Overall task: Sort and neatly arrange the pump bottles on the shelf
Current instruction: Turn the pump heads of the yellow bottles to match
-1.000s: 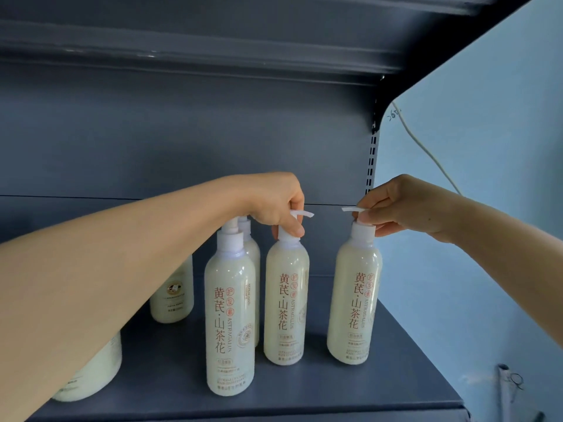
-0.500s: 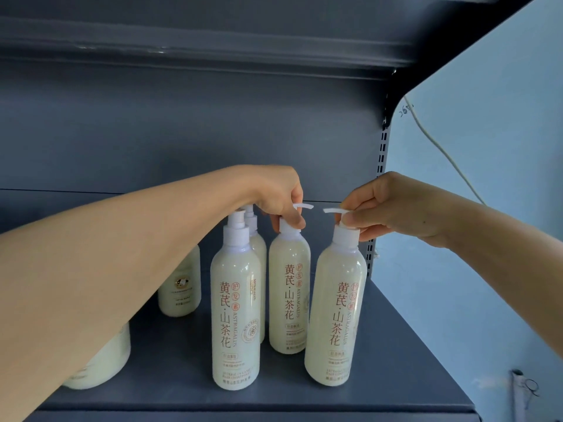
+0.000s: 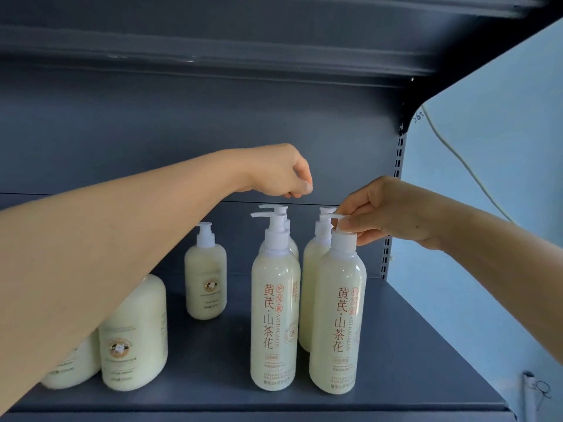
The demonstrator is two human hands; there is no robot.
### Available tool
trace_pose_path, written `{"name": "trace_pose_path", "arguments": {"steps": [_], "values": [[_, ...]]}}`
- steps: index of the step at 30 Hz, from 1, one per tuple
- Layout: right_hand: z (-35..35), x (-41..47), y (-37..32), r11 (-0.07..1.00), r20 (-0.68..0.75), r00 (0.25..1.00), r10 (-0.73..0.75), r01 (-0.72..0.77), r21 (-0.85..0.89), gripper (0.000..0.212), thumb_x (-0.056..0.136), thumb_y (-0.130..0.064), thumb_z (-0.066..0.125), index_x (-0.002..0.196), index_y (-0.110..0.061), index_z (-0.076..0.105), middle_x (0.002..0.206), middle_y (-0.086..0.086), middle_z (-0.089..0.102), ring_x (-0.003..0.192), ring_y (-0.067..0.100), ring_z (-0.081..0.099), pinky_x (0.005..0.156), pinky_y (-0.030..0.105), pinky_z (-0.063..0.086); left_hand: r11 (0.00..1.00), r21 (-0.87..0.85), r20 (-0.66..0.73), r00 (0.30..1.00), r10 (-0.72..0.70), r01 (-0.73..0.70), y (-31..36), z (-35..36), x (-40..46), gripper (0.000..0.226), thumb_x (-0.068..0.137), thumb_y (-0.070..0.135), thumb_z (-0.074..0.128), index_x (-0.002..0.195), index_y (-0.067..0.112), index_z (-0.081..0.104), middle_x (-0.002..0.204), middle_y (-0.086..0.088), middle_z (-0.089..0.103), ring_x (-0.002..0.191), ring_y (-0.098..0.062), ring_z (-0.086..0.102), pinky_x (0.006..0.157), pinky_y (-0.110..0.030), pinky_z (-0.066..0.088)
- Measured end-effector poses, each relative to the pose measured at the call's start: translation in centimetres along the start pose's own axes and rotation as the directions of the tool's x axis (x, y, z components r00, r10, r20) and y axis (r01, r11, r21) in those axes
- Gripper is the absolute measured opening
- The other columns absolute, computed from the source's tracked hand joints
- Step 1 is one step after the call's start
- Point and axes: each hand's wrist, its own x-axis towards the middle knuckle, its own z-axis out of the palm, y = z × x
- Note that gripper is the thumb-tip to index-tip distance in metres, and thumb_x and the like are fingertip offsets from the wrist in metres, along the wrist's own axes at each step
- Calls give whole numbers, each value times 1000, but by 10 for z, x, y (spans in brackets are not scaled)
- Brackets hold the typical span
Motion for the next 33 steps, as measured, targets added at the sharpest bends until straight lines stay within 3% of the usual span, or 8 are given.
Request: {"name": "trace_pose_path", "arguments": {"steps": [7, 11, 16, 20, 22, 27, 30, 33], "values": [[20, 8, -13, 997, -79, 997, 12, -17, -74, 13, 83, -14, 70, 96, -11, 71, 95, 7, 75, 84, 22, 73, 87, 31, 56, 999, 44, -6, 1000, -11, 11, -20, 3, -15, 22, 91, 35, 56, 108, 25, 67, 102, 13, 63, 103, -16, 57, 94, -34, 47], [23, 12, -15, 994, -98, 995, 12, -23, -105, 12, 83, -13, 70, 95, -12, 73, 95, 7, 74, 85, 23, 72, 88, 34, 56, 999, 41, -10, 1000, 0, 0, -24, 1, -20, 24, 92, 34, 55, 110, 24, 66, 97, 16, 59, 101, -15, 56, 90, -31, 46], [23, 11, -14, 992, -103, 995, 9, -22, -121, 10, 83, -12, 70, 92, -13, 73, 95, 5, 74, 85, 20, 72, 85, 29, 56, 999, 34, -22, 1000, 15, -14, -29, 3, -21, 25, 91, 35, 56, 112, 24, 65, 109, 8, 62, 103, -16, 56, 93, -35, 47], [21, 11, -15, 990, -76, 997, -6, -5, -141, 12, 83, -11, 69, 95, -9, 73, 95, 8, 74, 85, 22, 72, 86, 31, 57, 999, 1, -22, 999, 36, -36, -28, 6, -22, 25, 90, 37, 57, 110, 24, 65, 95, 12, 63, 96, -14, 57, 81, -28, 46], [20, 11, -15, 989, -62, 998, -8, -1, -147, 13, 84, -11, 69, 96, -9, 74, 95, 7, 74, 85, 21, 72, 86, 31, 57, 999, -13, -37, 999, 37, -37, -29, 6, -22, 29, 89, 41, 58, 112, 25, 63, 99, 12, 64, 98, -12, 57, 77, -25, 44], [22, 11, -12, 995, -84, 996, -8, 0, -103, 13, 85, -13, 68, 97, -9, 73, 99, 10, 74, 90, 23, 71, 84, 29, 57, 998, -49, -204, 978, 38, -49, -31, 12, -37, 52, 80, 56, 62, 124, 30, 51, 121, 10, 54, 110, -10, 52, 88, -27, 42], [30, 9, -6, 999, -108, 994, -5, 1, -42, 14, 87, -14, 64, 98, -8, 71, 100, 11, 73, 93, 24, 70, 81, 29, 58, 993, -71, -336, 939, 70, -100, -30, 24, -55, 60, 78, 52, 66, 128, 29, 43, 123, 10, 48, 106, -5, 45, 84, -22, 34], [38, 1, 2, 995, -188, 982, 21, -1, 104, 22, 86, -18, 67, 107, -13, 66, 101, 7, 71, 95, 26, 68, 89, 35, 56, 987, -111, -409, 911, 60, -115, -29, 36, -71, 71, 77, 46, 70, 135, 27, 34, 128, 8, 40, 111, -4, 39, 85, -20, 29]]}}
